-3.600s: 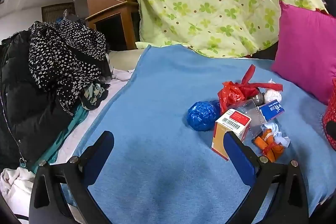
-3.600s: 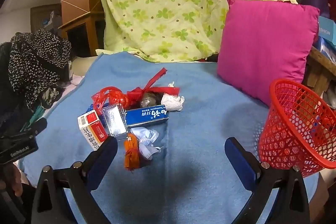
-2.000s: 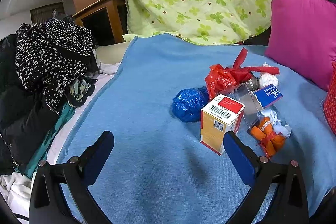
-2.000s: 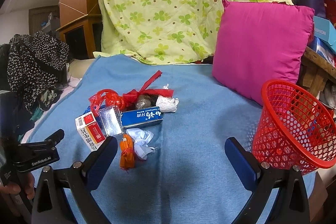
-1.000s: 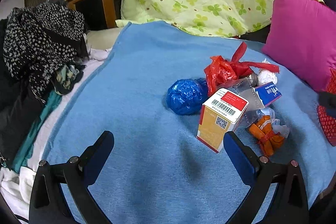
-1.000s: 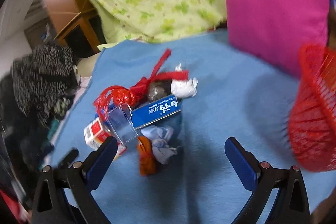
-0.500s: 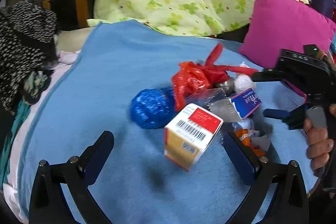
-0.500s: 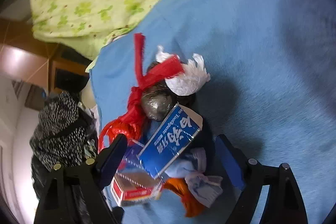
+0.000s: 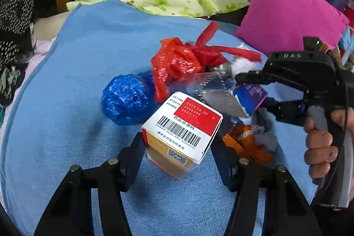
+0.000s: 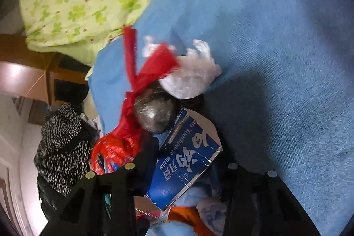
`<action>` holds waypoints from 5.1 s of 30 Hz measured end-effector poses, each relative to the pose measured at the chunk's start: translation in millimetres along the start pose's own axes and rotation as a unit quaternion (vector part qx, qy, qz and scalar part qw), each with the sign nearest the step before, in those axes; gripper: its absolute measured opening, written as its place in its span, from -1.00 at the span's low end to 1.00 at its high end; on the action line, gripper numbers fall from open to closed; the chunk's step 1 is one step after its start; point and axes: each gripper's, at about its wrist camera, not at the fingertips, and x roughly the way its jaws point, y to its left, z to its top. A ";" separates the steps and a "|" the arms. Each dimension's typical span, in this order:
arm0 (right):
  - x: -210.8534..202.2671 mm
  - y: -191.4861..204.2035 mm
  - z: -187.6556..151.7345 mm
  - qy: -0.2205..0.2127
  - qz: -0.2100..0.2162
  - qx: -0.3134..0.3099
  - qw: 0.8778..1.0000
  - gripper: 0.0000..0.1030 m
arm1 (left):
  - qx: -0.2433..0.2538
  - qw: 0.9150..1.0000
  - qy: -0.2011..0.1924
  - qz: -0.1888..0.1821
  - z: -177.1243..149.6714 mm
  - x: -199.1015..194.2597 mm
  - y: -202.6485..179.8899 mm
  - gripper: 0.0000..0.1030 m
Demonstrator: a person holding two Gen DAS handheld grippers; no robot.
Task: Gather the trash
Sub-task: 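Grasp the blue toothpaste box with the right gripper while the left gripper grasps the medicine box, then drop the toothpaste box and medicine box into the red wastebasket with both grippers, then grasp the orange wrapper with the right gripper while the left gripper grasps the clear container, then carry the orange wrapper and clear container to the red wastebasket and release both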
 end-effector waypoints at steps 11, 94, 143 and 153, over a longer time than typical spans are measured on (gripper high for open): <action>-103.7 22.3 -10.7 -0.118 0.027 -0.129 0.984 -0.23 | 0.044 0.996 -0.066 -0.045 -12.9 -40.1 -15.4 0.16; -23.3 9.8 -89.5 0.086 -0.017 -0.235 0.968 -0.16 | -0.105 0.991 -0.055 0.067 -2.8 -33.8 37.8 0.55; -92.8 -26.0 -56.1 0.045 -0.029 -0.201 0.978 0.54 | -0.100 0.993 -0.058 0.008 1.2 -7.9 -17.2 0.00; -68.7 -27.5 -65.7 0.062 -0.055 -0.196 0.977 -0.34 | -0.056 0.995 -0.074 -0.024 -10.2 -33.4 -14.9 -0.01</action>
